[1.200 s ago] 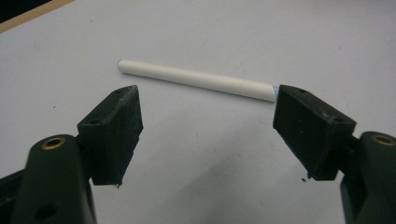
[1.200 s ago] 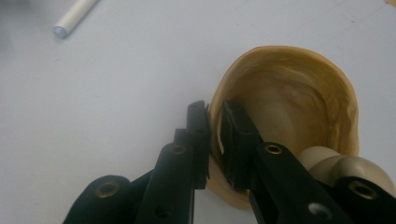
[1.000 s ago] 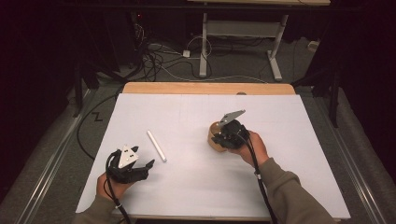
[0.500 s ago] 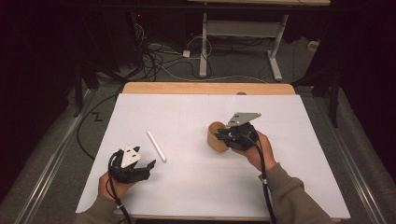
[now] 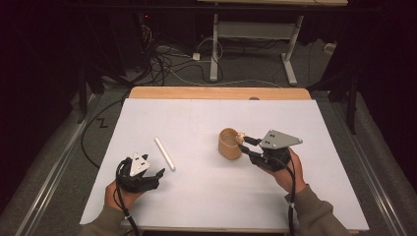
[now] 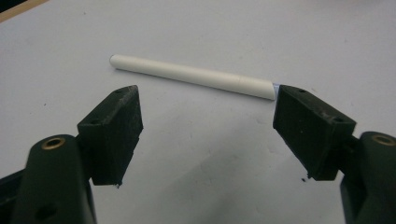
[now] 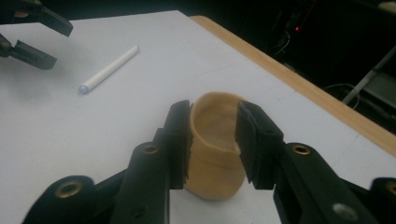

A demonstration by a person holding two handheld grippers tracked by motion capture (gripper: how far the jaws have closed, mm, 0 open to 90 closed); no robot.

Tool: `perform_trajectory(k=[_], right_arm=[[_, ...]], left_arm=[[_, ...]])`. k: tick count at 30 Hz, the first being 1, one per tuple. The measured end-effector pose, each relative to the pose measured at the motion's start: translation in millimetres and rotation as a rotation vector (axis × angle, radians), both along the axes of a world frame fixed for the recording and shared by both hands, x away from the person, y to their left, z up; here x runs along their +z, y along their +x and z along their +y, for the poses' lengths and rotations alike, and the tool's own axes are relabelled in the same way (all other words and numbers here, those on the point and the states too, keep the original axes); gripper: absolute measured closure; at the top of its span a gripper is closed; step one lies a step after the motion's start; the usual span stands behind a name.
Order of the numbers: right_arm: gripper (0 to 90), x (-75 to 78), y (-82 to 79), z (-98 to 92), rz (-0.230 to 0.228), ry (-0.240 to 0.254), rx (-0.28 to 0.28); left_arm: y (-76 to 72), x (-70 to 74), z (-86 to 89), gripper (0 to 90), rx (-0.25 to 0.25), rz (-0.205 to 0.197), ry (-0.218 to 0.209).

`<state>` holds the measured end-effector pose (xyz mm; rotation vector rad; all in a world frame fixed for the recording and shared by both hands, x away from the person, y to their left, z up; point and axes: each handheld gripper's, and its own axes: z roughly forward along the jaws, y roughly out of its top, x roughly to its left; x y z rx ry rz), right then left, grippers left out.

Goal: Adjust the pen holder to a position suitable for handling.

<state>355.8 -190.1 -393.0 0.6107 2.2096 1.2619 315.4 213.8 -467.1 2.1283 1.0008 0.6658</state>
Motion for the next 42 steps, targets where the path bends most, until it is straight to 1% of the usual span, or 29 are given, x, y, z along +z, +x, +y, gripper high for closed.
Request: perform_trajectory(k=[1,2,3,5,7,9,11,14,16,19,21,22,23,24,26,28,30,32,33,34,36,39,40,41,42], right_arm=[[62.7,-1.5,-4.0,-2.9,-0.024,0.002,-0.001],[62.0,-3.2,-7.2,-6.0,-0.034,0.002,0.002],[59.2,-5.2,-10.4,-9.5,-0.047,0.004,0.004],[57.5,-11.6,-18.1,-17.9,-0.076,0.028,0.0],[55.2,-19.0,-25.0,-25.7,-0.084,0.047,-0.007],[53.7,-25.6,-32.2,-32.6,-0.1,0.05,-0.036],[53.2,-30.2,-38.3,-40.0,-0.111,0.065,-0.044],[52.2,-35.1,-46.7,-49.6,-0.139,0.074,-0.064],[52.3,-37.5,-50.8,-55.1,-0.147,0.078,-0.072],[50.4,-41.8,-54.5,-62.0,-0.13,0.091,-0.097],[47.5,-45.3,-58.4,-65.9,-0.148,0.081,-0.119],[44.5,-47.2,-61.0,-67.9,-0.175,0.073,-0.141],[42.1,-49.2,-64.6,-69.8,-0.216,0.063,-0.181],[41.2,-50.9,-67.3,-72.1,-0.241,0.052,-0.206],[35.7,-53.9,-70.8,-76.9,-0.244,0.051,-0.227],[33.9,-57.7,-71.4,-81.4,-0.216,0.035,-0.236],[32.0,-61.6,-71.3,-85.5,-0.19,0.039,-0.244],[29.3,-64.4,-69.8,-87.4,-0.154,0.034,-0.248],[29.1,-65.3,-69.8,-87.4,-0.148,0.027,-0.252],[28.2,-66.0,-69.6,-87.5,-0.147,0.019,-0.255],[27.1,-66.7,-68.5,-87.4,-0.139,0.008,-0.264],[27.4,-66.4,-67.6,-87.7,-0.14,0.018,-0.268],[27.4,-66.4,-67.3,-87.3,-0.141,0.018,-0.266],[27.5,-66.6,-67.1,-86.6,-0.142,0.016,-0.265],[27.6,-67.0,-67.0,-85.8,-0.142,0.015,-0.263]], left_arm=[[0.1,-0.1,-0.2,23.1,0.001,0.0,0.0],[0.3,0.0,-0.3,23.1,0.003,0.002,0.0],[0.5,-0.1,-0.5,23.1,0.006,0.002,-0.001],[0.2,0.4,-1.2,23.1,0.007,0.001,0.003],[-0.4,1.4,-1.8,23.1,0.007,-0.002,0.004],[-0.8,2.4,-2.1,23.1,0.006,-0.004,0.005],[-1.1,2.7,-2.4,23.1,0.006,-0.006,0.005],[-1.6,3.1,-2.9,23.1,0.006,-0.007,0.007],[-1.6,3.2,-3.3,23.1,0.006,-0.009,0.005],[-0.1,2.9,-4.5,23.1,0.007,-0.003,0.006],[0.6,3.0,-6.4,23.1,0.003,-0.002,0.008],[0.9,3.0,-7.3,23.1,0.003,0.001,0.011],[1.4,3.0,-8.0,23.1,0.004,0.001,0.009],[2.1,2.8,-8.8,23.1,0.005,0.006,0.005],[2.7,2.8,-9.9,23.1,0.004,0.009,0.008],[4.5,3.9,-12.9,22.9,0.021,0.018,0.006],[7.4,5.6,-14.4,22.9,0.04,0.031,0.004],[12.4,6.7,-15.8,23.1,0.064,0.057,0.002],[16.0,7.3,-16.3,23.1,0.077,0.079,0.003],[20.0,7.7,-16.7,23.0,0.092,0.097,-0.006],[30.0,8.9,-16.7,23.0,0.127,0.151,-0.023],[48.2,10.7,-17.5,22.4,0.167,0.24,-0.05],[54.6,11.7,-18.4,22.3,0.185,0.266,-0.044],[60.9,13.2,-19.7,20.8,0.216,0.294,-0.026],[60.9,13.2,-19.7,19.2,0.216,0.294,-0.026]])
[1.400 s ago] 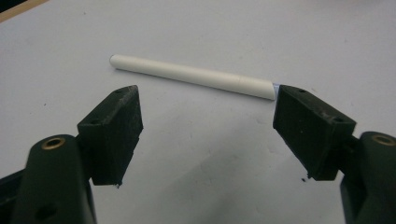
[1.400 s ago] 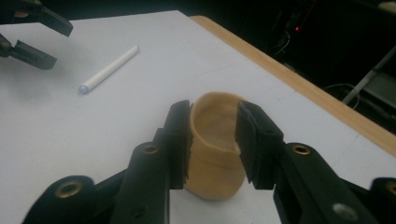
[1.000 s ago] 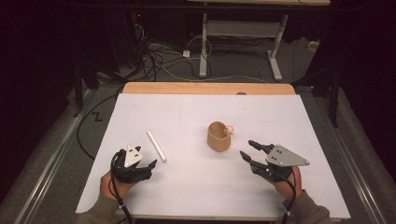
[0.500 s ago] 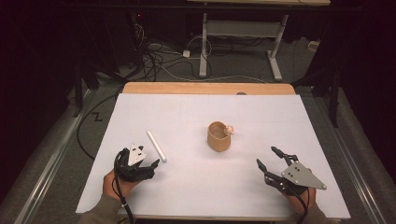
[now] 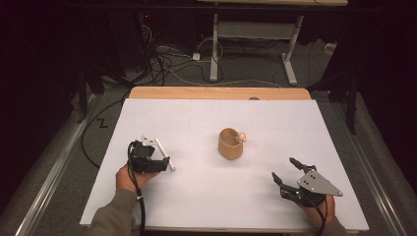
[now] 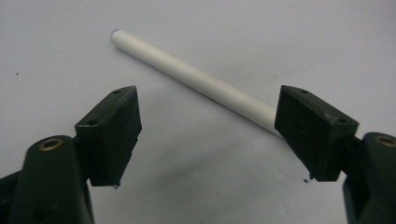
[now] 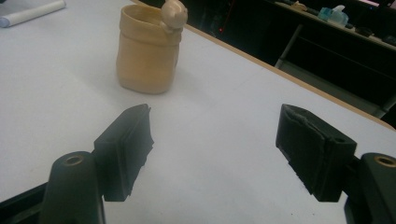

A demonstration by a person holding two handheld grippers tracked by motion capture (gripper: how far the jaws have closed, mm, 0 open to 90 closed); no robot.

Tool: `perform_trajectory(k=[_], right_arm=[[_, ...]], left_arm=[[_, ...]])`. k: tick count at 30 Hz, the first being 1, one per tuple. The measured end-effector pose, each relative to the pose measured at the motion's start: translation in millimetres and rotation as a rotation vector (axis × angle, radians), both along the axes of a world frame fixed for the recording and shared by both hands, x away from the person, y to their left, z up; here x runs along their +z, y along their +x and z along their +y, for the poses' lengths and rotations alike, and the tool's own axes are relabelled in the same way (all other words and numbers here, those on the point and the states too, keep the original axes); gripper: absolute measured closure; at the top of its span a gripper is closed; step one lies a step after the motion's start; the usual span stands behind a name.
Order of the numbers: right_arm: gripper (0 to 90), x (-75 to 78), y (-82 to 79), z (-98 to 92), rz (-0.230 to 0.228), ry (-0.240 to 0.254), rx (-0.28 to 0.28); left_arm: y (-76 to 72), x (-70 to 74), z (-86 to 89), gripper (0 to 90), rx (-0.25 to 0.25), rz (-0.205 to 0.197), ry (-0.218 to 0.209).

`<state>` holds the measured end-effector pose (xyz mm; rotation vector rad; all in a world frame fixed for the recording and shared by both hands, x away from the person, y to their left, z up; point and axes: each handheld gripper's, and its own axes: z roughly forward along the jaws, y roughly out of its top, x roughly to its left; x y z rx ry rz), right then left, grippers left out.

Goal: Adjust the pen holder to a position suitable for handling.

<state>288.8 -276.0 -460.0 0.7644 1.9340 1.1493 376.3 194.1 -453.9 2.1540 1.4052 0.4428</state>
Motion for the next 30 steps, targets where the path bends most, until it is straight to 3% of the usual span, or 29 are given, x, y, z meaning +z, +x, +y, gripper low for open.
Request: perform_trajectory(k=[1,4,10,12,16,18,22,27,30], right_arm=[[27.6,-0.3,0.4,0.7,-0.003,-0.004,0.005],[27.9,-1.0,0.9,3.8,-0.004,-0.014,0.022],[29.1,-2.2,4.0,7.0,0.002,-0.035,0.044],[29.6,-2.6,5.3,6.7,0.007,-0.039,0.051],[30.2,-3.9,7.5,6.2,0.014,-0.044,0.055],[30.2,-4.3,8.0,6.4,0.018,-0.045,0.057],[30.3,-5.7,8.5,8.0,0.028,-0.057,0.06],[31.3,-7.3,8.9,10.7,0.04,-0.068,0.072],[32.1,-8.3,8.4,12.3,0.053,-0.079,0.08]], left_arm=[[11.1,3.3,-1.3,19.2,0.027,0.05,-0.005],[27.5,4.8,-2.0,19.3,0.065,0.12,-0.015],[52.2,0.1,-6.8,19.7,0.151,0.208,-0.012],[58.0,-3.5,-5.9,24.1,0.181,0.224,-0.012],[64.3,-3.8,-6.5,30.0,0.228,0.217,-0.007],[67.0,-2.5,-4.9,37.4,0.25,0.214,-0.011],[70.2,-3.2,-3.1,46.9,0.275,0.207,-0.01],[69.5,-3.7,-5.7,50.1,0.301,0.195,0.002],[68.8,-3.1,-7.5,58.4,0.313,0.188,0.0]])
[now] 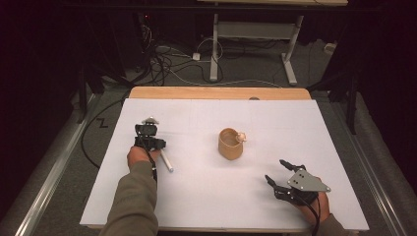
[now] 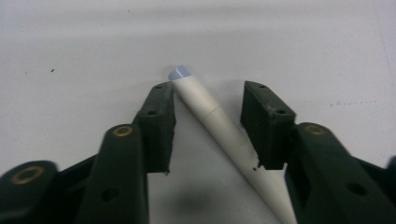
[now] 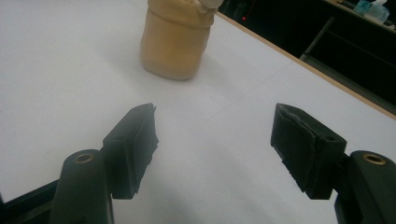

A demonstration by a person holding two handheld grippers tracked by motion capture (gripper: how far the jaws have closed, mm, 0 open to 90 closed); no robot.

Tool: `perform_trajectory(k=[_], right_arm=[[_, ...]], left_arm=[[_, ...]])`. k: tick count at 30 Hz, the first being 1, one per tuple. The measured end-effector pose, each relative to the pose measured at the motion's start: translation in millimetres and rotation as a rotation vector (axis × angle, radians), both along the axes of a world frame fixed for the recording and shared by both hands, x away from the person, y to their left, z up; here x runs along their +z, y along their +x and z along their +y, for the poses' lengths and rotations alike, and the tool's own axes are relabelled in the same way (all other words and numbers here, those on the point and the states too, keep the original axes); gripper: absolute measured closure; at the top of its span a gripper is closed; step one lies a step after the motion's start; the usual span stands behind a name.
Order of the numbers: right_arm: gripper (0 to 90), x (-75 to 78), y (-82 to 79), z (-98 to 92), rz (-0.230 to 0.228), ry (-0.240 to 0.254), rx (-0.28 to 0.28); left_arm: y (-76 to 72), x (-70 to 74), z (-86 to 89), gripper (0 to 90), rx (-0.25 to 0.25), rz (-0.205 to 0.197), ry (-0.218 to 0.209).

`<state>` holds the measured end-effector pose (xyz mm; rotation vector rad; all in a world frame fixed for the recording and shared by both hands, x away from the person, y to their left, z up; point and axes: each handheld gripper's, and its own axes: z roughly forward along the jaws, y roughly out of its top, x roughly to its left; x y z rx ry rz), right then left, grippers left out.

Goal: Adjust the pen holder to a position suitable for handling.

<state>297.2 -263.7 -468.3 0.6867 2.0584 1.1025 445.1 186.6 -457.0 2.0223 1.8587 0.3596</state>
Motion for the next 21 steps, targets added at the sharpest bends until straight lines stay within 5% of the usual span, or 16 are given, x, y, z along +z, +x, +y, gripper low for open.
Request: perform_trajectory(k=[2,3,14,21], right_arm=[[32.1,-0.8,0.1,0.7,0.003,-0.008,0.005],[32.1,-1.1,0.3,0.9,0.006,-0.01,0.006],[32.1,-2.5,1.2,1.6,0.022,-0.018,0.013],[32.1,-1.6,1.2,-0.4,0.004,-0.009,0.008]], left_arm=[[-0.8,-0.7,-0.1,74.0,0.016,-0.01,0.0],[-0.9,-0.9,-0.2,74.8,0.021,-0.012,-0.003],[-4.4,-0.2,3.9,75.7,0.027,-0.066,-0.017],[-11.5,16.9,11.0,75.7,-0.018,-0.184,0.013]])
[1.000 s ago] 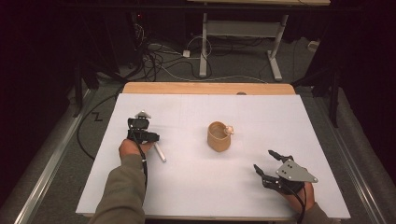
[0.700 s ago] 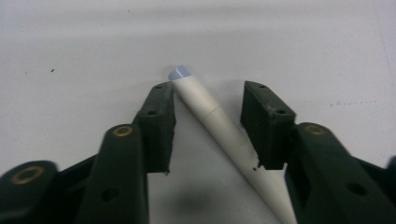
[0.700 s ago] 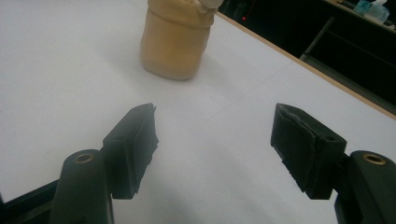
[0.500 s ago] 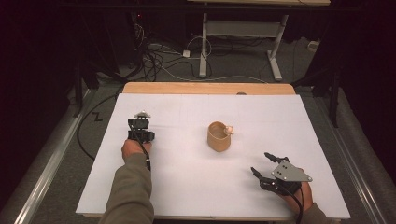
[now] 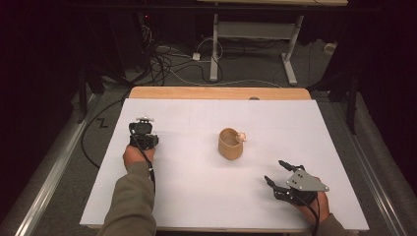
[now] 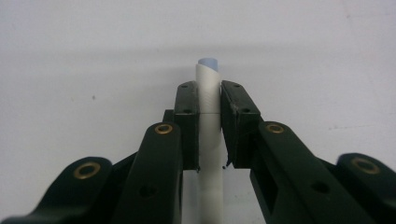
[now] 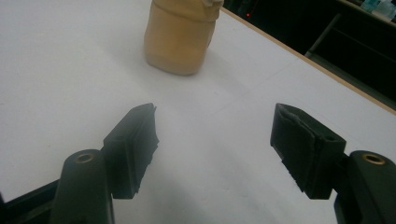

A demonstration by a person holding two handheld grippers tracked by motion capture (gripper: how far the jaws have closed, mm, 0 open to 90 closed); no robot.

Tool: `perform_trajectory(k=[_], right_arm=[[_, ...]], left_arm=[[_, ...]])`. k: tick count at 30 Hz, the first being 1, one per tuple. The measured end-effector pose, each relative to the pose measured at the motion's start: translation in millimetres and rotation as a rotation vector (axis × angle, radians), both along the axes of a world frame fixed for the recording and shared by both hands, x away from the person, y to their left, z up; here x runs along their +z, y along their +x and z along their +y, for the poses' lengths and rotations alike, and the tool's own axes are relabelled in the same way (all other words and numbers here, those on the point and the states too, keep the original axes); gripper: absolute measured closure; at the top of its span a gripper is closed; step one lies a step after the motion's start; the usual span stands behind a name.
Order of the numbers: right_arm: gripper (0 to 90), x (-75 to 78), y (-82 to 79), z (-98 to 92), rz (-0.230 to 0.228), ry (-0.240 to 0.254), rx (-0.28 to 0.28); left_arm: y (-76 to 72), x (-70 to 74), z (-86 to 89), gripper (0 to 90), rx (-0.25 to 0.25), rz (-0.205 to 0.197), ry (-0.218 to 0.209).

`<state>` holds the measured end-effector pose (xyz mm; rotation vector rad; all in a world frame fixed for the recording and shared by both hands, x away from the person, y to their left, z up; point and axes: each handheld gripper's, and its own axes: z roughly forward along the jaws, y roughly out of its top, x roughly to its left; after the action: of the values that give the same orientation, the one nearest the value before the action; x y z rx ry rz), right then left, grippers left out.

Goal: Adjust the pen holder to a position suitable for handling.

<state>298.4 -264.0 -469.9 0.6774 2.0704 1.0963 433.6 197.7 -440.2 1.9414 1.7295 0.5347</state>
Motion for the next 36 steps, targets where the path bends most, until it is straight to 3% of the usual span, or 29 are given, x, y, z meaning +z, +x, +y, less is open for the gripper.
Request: perform_trajectory(k=[3,4,6,7,8,14,16,17,19,23,28,36], right_arm=[[32.1,0.7,-0.5,-0.9,-0.011,0.008,0.003],[32.1,0.9,-0.8,-1.2,-0.014,0.01,0.005],[32.1,0.8,-1.3,-1.4,-0.022,0.014,0.009],[32.1,0.7,-1.5,-1.3,-0.026,0.014,0.01],[32.1,0.7,-1.8,-1.4,-0.03,0.014,0.009],[32.1,0.3,-1.7,-2.0,-0.04,0.021,0.011],[32.1,0.3,-1.4,-2.5,-0.041,0.022,0.004],[32.1,0.3,-1.4,-2.5,-0.041,0.022,0.004],[32.1,0.4,-0.7,-3.5,-0.041,0.025,-0.003],[32.1,0.1,-0.1,-4.1,-0.044,0.024,-0.008],[32.1,-1.2,0.4,-3.3,-0.042,0.02,-0.011],[32.1,-1.8,0.7,-2.2,-0.045,0.016,-0.014]], left_arm=[[-4.4,7.8,-0.9,75.7,-0.031,-0.061,0.003],[-4.4,7.8,-0.9,75.7,-0.031,-0.061,0.003],[-8.4,13.1,-2.5,75.7,-0.054,-0.124,-0.011],[-8.4,13.1,-2.5,75.7,-0.054,-0.124,-0.011],[-11.5,16.5,-3.6,75.7,-0.075,-0.167,-0.029],[-25.0,27.4,-5.3,75.8,-0.128,-0.305,-0.091],[-30.1,33.1,-7.2,75.8,-0.151,-0.349,-0.091],[-30.1,33.1,-7.2,75.8,-0.151,-0.349,-0.091],[-37.0,39.7,-12.2,75.8,-0.2,-0.399,-0.093],[-42.5,41.8,-18.5,75.8,-0.235,-0.438,-0.118],[-49.9,44.0,-28.3,76.0,-0.288,-0.513,-0.149],[-57.6,46.4,-37.5,76.0,-0.341,-0.586,-0.179]])
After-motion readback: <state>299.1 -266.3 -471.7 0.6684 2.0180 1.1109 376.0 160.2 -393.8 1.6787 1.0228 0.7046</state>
